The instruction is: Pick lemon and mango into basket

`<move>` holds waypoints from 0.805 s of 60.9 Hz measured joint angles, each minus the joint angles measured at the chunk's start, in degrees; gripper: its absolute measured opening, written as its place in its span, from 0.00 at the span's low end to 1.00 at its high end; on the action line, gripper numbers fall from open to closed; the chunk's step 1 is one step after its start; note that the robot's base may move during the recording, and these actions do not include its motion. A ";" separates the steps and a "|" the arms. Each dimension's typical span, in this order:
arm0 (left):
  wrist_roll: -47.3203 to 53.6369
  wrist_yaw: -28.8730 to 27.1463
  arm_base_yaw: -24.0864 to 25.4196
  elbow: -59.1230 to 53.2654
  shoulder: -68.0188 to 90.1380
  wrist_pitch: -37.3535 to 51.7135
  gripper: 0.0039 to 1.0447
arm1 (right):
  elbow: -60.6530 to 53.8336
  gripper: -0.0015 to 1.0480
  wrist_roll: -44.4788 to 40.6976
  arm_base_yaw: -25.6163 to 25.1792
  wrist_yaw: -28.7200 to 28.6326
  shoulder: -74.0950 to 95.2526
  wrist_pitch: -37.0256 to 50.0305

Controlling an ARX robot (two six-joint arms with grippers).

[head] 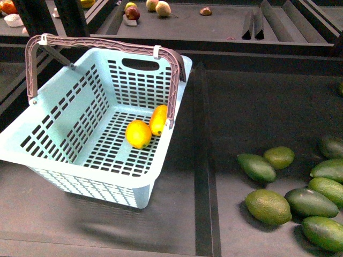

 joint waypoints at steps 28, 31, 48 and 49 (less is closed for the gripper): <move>0.00 0.02 0.00 0.00 0.00 0.00 0.57 | 0.00 0.92 0.00 0.00 0.00 0.00 0.00; 0.00 0.00 0.00 0.00 0.00 0.00 0.65 | 0.00 0.92 0.00 0.00 0.00 0.00 0.00; 0.11 0.02 0.00 0.00 0.00 0.00 0.94 | 0.00 0.92 0.00 0.00 0.00 0.00 0.00; 0.11 0.02 0.00 0.00 0.00 0.00 0.94 | 0.00 0.92 0.00 0.00 0.00 0.00 0.00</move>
